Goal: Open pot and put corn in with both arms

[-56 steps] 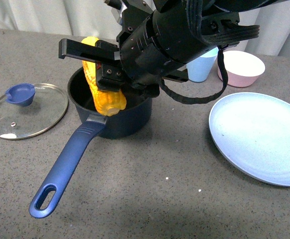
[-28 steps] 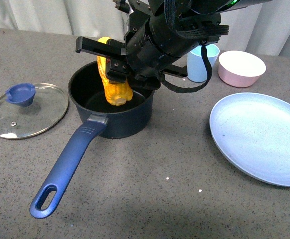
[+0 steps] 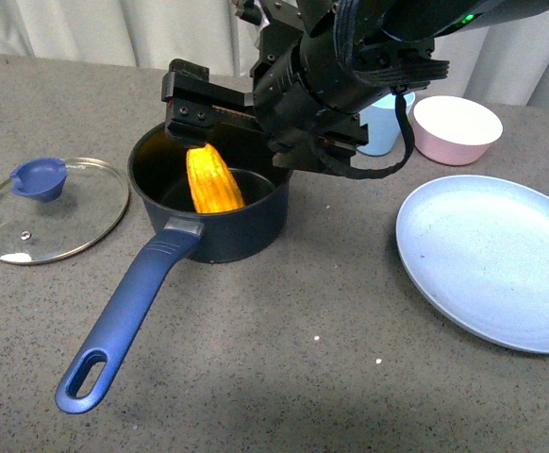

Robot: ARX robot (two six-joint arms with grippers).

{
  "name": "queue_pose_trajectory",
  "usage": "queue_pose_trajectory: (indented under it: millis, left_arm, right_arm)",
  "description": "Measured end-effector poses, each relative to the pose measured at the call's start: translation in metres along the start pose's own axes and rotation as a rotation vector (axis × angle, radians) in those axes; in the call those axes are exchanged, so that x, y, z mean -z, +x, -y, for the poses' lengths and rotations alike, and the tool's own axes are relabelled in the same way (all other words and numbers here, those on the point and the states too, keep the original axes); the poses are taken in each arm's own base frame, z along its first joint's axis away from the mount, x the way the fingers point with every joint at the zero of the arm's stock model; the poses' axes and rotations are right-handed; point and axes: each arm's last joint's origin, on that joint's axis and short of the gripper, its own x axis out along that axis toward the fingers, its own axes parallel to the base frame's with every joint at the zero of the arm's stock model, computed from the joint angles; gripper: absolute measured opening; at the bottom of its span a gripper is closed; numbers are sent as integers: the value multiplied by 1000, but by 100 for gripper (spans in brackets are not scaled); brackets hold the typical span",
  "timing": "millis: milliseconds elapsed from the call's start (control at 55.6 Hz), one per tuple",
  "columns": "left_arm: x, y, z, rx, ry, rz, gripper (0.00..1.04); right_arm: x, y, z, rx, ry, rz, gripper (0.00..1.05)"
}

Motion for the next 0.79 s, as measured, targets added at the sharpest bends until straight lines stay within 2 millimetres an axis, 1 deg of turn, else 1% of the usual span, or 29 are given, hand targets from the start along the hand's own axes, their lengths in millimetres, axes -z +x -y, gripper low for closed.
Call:
queue_pose_trajectory:
  millis: [36,108,252,288,306,342,378,396,432,450,486,504,576,594,666,738,774,792]
  left_arm:
    - [0,0,0,0,0,0,98]
    - [0,0,0,0,0,0,98]
    - [0,0,0,0,0,0,98]
    - [0,0,0,0,0,0,98]
    - [0,0,0,0,0,0,98]
    - [0,0,0,0,0,0,98]
    - [0,0,0,0,0,0,98]
    - [0,0,0,0,0,0,98]
    - [0,0,0,0,0,0,98]
    - [0,0,0,0,0,0,98]
    - [0,0,0,0,0,0,98]
    - [0,0,0,0,0,0,98]
    - [0,0,0,-2,0,0,98]
    - [0,0,0,0,0,0,98]
    - [0,0,0,0,0,0,98]
    - [0,0,0,0,0,0,98]
    - [0,0,0,0,0,0,98]
    - [0,0,0,0,0,0,98]
  right_arm:
    - [0,-4,1,5,-3,19,95]
    - [0,-21,4,24,-25,82,96]
    - [4,-77,11,107,-129,276,96]
    - [8,-94,15,133,-151,329,96]
    - [11,-106,20,153,-160,361,96]
    - [17,-122,28,184,-163,400,96]
    - [29,-145,42,224,-170,458,96]
    - [31,-149,44,229,-170,467,96]
    - [41,-163,53,261,-172,503,95]
    - [43,-166,54,278,-171,521,95]
    - [54,-180,63,381,-186,657,89]
    - [63,-191,69,452,-192,751,83]
    - [89,-218,79,518,-210,918,69]
    - [96,-225,80,529,-213,947,64]
    - [114,-233,84,525,-237,946,46]
    - [123,-235,87,528,-243,931,35]
    - [128,-237,89,532,-243,926,28]
    - [129,-238,89,533,-243,925,26]
